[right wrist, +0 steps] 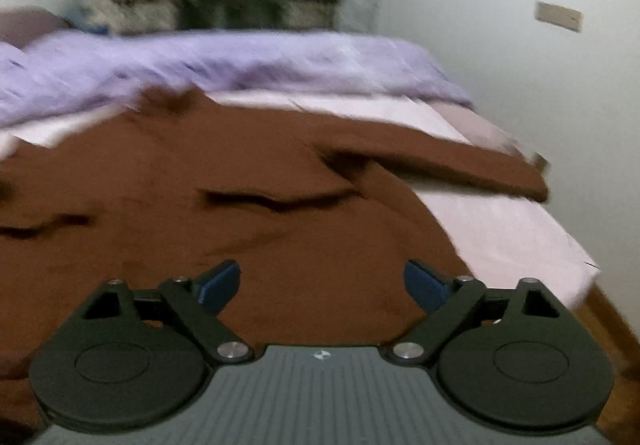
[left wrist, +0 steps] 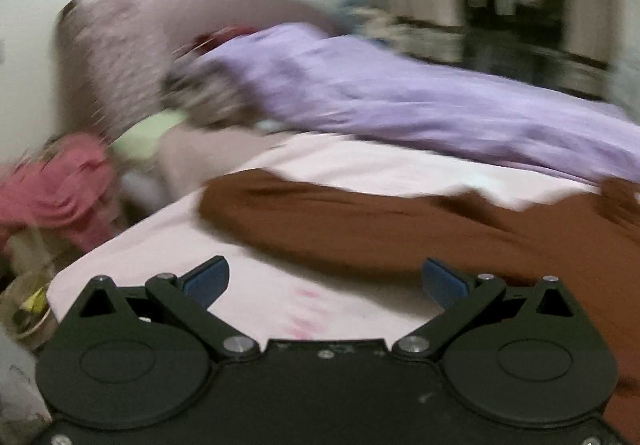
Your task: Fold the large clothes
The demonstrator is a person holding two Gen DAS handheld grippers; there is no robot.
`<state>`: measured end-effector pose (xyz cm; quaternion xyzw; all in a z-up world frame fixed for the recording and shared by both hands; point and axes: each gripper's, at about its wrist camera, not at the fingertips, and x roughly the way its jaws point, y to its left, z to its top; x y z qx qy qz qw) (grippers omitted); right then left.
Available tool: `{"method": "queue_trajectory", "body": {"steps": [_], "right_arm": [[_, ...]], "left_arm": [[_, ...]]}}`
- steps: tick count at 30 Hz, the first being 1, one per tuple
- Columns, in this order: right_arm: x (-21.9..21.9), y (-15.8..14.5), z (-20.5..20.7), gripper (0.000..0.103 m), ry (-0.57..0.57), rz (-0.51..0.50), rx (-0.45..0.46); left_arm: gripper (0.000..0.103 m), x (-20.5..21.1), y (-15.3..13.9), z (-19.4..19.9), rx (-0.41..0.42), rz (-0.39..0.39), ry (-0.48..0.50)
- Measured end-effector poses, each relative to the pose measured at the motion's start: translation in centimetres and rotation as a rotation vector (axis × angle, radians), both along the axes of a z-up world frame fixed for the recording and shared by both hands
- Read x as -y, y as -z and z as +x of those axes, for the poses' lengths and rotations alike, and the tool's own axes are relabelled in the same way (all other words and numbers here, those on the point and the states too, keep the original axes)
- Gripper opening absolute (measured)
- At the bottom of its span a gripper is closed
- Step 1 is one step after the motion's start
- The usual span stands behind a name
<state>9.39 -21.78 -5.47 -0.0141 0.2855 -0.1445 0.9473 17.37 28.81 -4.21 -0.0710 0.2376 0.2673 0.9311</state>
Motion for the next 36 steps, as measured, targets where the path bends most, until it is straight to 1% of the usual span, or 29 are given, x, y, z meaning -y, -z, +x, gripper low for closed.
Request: {"method": "queue_trajectory", "body": {"steps": [2, 3, 5, 6, 9, 11, 12, 13, 16, 17, 18, 19, 20, 21, 22, 24, 26, 27, 28, 29, 30, 32, 33, 34, 36], "right_arm": [[1.2, 1.0, 1.9, 0.103, 0.011, 0.045, -0.041], [1.8, 1.3, 2.7, 0.103, 0.008, 0.085, -0.059], [2.8, 1.7, 3.9, 0.103, 0.005, 0.146, -0.075], [3.1, 1.9, 4.5, 0.103, 0.003, 0.160, -0.079], [3.3, 2.3, 5.6, 0.101, 0.006, 0.148, -0.084], [3.6, 2.8, 6.5, 0.101, 0.018, 0.134, -0.102], [3.9, 3.1, 6.7, 0.101, 0.021, 0.132, -0.109], [4.2, 3.2, 7.6, 0.101, 0.020, 0.136, -0.116], [4.3, 3.3, 8.1, 0.101, 0.007, 0.125, -0.114], [4.5, 3.3, 8.3, 0.101, 0.001, 0.118, -0.111], [4.5, 3.2, 8.3, 0.101, -0.004, 0.110, -0.109], [4.5, 3.2, 8.3, 0.101, -0.010, 0.106, -0.107], [4.6, 3.1, 8.5, 0.101, -0.014, 0.105, -0.105], [4.7, 3.1, 8.6, 0.100, -0.016, 0.106, -0.103], [5.0, 3.1, 9.0, 0.100, -0.017, 0.109, -0.099], [5.4, 3.0, 9.4, 0.097, -0.016, 0.110, -0.097], [5.7, 2.9, 10.1, 0.095, -0.015, 0.105, -0.102], [6.0, 2.7, 10.4, 0.094, -0.009, 0.101, -0.108], [6.2, 2.6, 10.6, 0.090, -0.002, 0.096, -0.110], [6.4, 2.3, 10.9, 0.090, 0.006, 0.089, -0.109], [6.6, 2.1, 11.1, 0.090, 0.013, 0.079, -0.103], [7.2, 1.8, 11.6, 0.090, 0.044, 0.068, -0.101], [7.5, 1.8, 11.9, 0.089, 0.057, 0.073, -0.102], [7.7, 1.8, 12.2, 0.089, 0.063, 0.082, -0.103], [8.0, 1.8, 12.7, 0.089, 0.071, 0.096, -0.103]], "left_arm": [[0.103, -4.8, 1.1, 2.6, -0.039, -0.049, -0.080], [0.103, -7.3, 1.6, 3.7, -0.050, -0.094, -0.115], [0.103, -11.5, 2.4, 5.2, -0.041, -0.218, -0.142], [0.103, -13.6, 2.8, 5.8, -0.034, -0.279, -0.156], [0.103, -17.5, 4.1, 8.2, -0.030, -0.395, -0.197], [0.103, -18.7, 5.2, 9.0, -0.027, -0.478, -0.203], [0.103, -19.2, 5.5, 9.5, -0.006, -0.477, -0.206], [0.103, -18.6, 5.3, 9.6, 0.001, -0.452, -0.216], [0.102, -19.2, 5.1, 11.3, -0.009, -0.442, -0.244], [0.096, -19.4, 5.1, 11.7, -0.004, -0.429, -0.258], [0.064, -19.0, 4.9, 12.1, -0.015, -0.393, -0.257], [0.042, -18.4, 4.7, 12.6, -0.045, -0.351, -0.253], [0.035, -18.7, 4.9, 13.1, -0.047, -0.342, -0.236], [0.020, -18.6, 4.6, 13.2, -0.030, -0.344, -0.220], [0.010, -18.5, 4.1, 13.3, -0.006, -0.343, -0.212], [0.008, -18.6, 2.9, 13.5, 0.050, -0.381, -0.198], [0.007, -17.1, 0.2, 14.1, 0.116, -0.377, -0.162], [0.007, -15.7, -1.1, 14.6, 0.138, -0.358, -0.121], [0.007, -13.8, -2.4, 15.1, 0.150, -0.321, -0.068], [0.007, -11.3, -3.8, 15.5, 0.157, -0.262, -0.022], [0.007, -7.8, -5.2, 15.7, 0.174, -0.173, 0.016], [0.007, -2.3, -6.9, 15.7, 0.235, -0.059, 0.061], [0.007, 0.7, -7.8, 15.7, 0.259, -0.036, 0.114], [0.007, 3.5, -8.4, 15.7, 0.283, -0.044, 0.170], [0.007, 8.6, -9.4, 16.4, 0.286, -0.075, 0.288]]}}
